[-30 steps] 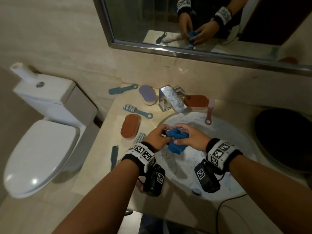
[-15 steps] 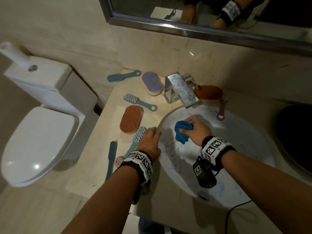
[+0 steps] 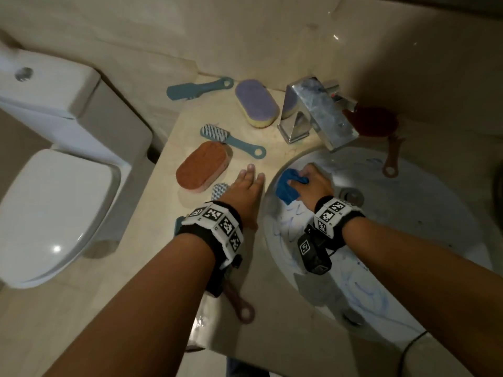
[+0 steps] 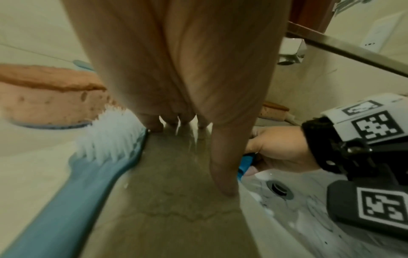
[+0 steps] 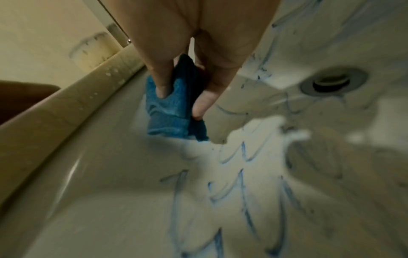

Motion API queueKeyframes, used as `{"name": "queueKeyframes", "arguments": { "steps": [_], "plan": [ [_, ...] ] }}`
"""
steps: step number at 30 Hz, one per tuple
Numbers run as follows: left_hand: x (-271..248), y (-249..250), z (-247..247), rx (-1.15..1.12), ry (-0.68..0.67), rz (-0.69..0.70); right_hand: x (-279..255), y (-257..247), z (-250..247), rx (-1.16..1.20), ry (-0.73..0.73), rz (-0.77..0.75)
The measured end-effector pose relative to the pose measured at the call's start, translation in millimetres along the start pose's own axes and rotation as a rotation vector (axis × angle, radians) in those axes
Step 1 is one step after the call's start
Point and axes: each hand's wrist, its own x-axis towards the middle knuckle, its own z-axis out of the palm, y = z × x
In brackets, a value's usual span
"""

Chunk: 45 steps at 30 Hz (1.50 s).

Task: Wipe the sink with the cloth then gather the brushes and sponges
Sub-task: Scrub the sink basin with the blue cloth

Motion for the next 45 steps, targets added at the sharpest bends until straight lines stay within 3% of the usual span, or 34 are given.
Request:
{"name": "queueKeyframes", "arguments": {
  "steps": [5, 8, 11, 16, 21, 25, 28, 31, 38, 43, 45],
  "plan": [
    [-3, 5, 2, 0.075, -0.015, -0.028, -8, 8, 18, 0.018, -0.06, 0.092],
    [-1, 9, 5, 0.094, 0.014, -0.072, -4, 9, 18, -0.073, -0.081, 0.049],
    [-1, 8, 3, 0.104, -0.015, -0.068, 3, 3, 13, 0.105, -0.116, 0.05],
    [0, 10, 0, 0.073, -0.015, -0.088, 11, -1, 10, 0.255, 0.0, 0.066],
    [0, 10, -6, 0.046, -0.043, -0.098, -4, 8, 18, 0.161, -0.109, -0.005],
    [0, 10, -6, 0.033, -0.047, -0.103, 10, 4, 9, 0.312, 0.096, 0.064],
    [0, 10, -6, 0.022, -0.045, -0.104, -2, 8, 17, 0.267, 0.03, 0.084],
    [-2, 12, -8, 0.011, -0.031, -0.11, -15, 13, 20, 0.206, -0.074, 0.002],
    [1, 12, -7, 0.006, -0.052, -0.126, 5, 3, 13, 0.371, 0.122, -0.037],
    [0, 12, -9, 0.015, -0.053, -0.127, -11, 14, 26, 0.189, -0.055, -0.051],
    [1, 13, -9, 0.018, -0.049, -0.128, 3, 17, 16, 0.199, -0.036, -0.038]
  ]
}}
